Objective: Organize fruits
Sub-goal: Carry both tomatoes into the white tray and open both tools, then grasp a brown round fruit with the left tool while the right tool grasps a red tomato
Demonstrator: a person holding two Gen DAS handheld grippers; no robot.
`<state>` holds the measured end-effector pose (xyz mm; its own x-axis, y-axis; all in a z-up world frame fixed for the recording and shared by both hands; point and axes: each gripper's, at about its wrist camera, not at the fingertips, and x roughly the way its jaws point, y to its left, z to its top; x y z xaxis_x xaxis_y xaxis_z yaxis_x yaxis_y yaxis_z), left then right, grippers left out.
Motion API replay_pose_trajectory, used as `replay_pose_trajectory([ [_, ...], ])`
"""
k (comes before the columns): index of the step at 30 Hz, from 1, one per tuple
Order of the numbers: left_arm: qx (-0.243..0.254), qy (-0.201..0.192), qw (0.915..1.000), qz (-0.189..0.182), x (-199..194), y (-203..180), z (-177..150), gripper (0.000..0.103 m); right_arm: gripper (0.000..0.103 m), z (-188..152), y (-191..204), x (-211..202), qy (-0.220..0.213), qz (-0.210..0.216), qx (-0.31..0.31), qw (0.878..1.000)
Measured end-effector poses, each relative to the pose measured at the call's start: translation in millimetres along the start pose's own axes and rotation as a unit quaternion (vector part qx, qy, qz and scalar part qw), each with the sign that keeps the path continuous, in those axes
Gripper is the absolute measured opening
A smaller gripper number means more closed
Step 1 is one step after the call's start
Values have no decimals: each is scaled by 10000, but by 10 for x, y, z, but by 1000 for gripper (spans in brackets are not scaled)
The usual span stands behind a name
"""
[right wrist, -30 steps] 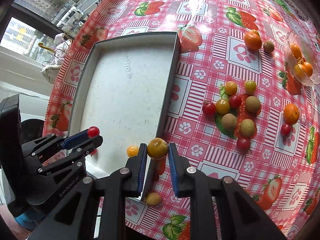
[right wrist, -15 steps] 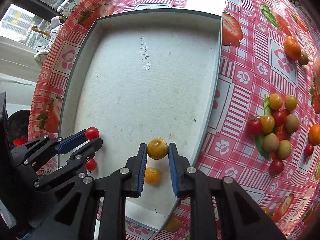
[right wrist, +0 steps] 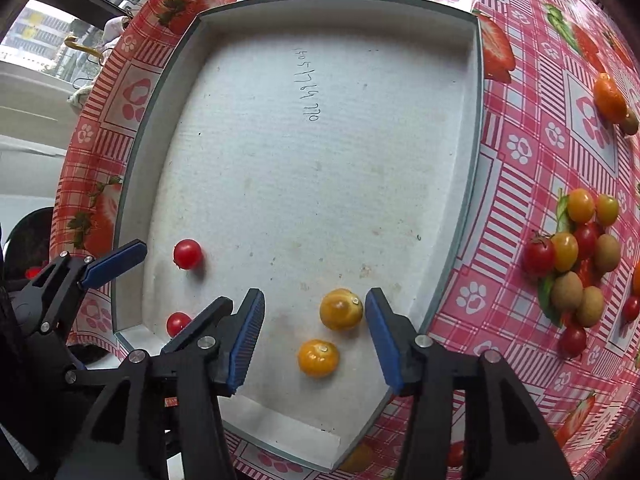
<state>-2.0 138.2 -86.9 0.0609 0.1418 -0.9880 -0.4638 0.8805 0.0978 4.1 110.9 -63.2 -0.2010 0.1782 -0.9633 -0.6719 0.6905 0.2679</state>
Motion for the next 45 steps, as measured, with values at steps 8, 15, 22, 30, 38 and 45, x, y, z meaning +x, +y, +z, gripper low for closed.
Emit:
replay_pose_trajectory([
  [8,-62,147,9999,35,-40,27,-148,82,89,-13,105,-218,-171,59,16,9998],
  [15,155,108,9998,41,-220,-165,-184,82,89,-179,-114,-514,-395,131,167,9990],
  [22,613,3,9981,-80,-402,-590,-169,82,89,-370,-557,-687,-519,107,658,9964],
  [30,1428,-187,9890,-327,-645,-1195,-218,82,89,-794,-1141,-804,-545,-120,1297,9900],
  [38,2162,-259,9742,-589,-705,-1734,-258,82,89,-1398,-1696,-901,-537,-507,1882,9793],
  [45,2817,-165,9559,-809,-579,-2165,-326,82,89,-1835,-2107,-848,-293,-681,2220,9722],
])
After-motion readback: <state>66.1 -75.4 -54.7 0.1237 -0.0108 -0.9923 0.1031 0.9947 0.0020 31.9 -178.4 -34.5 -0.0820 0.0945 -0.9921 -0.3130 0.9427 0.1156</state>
